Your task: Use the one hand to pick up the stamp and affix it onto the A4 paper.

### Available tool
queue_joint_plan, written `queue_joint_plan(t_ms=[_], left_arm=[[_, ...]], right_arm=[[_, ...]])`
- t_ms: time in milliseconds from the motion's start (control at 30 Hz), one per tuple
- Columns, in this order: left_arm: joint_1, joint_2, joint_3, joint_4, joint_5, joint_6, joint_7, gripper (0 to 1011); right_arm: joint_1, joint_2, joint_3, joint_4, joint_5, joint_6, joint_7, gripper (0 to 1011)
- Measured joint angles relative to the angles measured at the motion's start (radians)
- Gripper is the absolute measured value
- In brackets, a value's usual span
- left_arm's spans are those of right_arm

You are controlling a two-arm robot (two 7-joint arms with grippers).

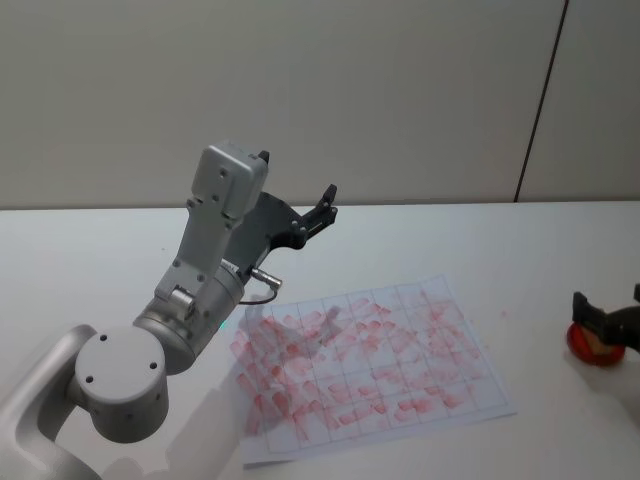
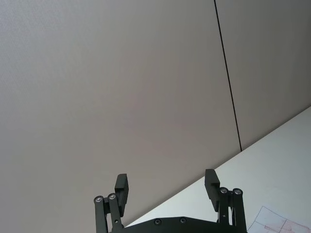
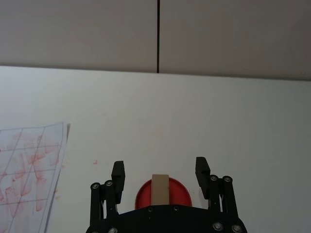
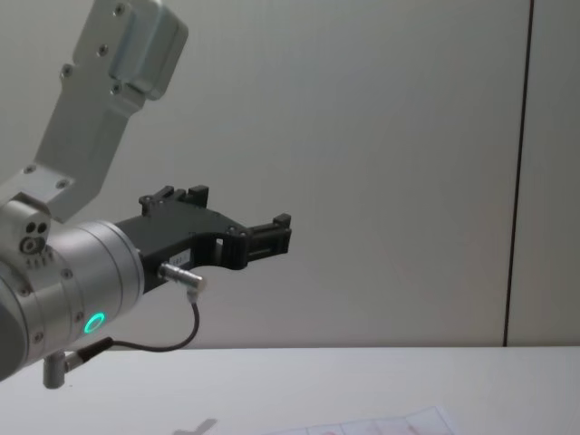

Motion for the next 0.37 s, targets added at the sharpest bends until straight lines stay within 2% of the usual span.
queue_joint_plan(t_ms=[167,367], left_arm=[[0.000,0.000,0.000,0.000,0.000,0.000,0.000,1001],[0.000,0.000,0.000,0.000,0.000,0.000,0.000,1001]], right_arm=[[-0.017,0.004,0.002,-0.029,-0.014,-0.057,0.006,992],[-0.040,0.009,0.005,-0.067,-0.033,-0.129,0.011,1001]])
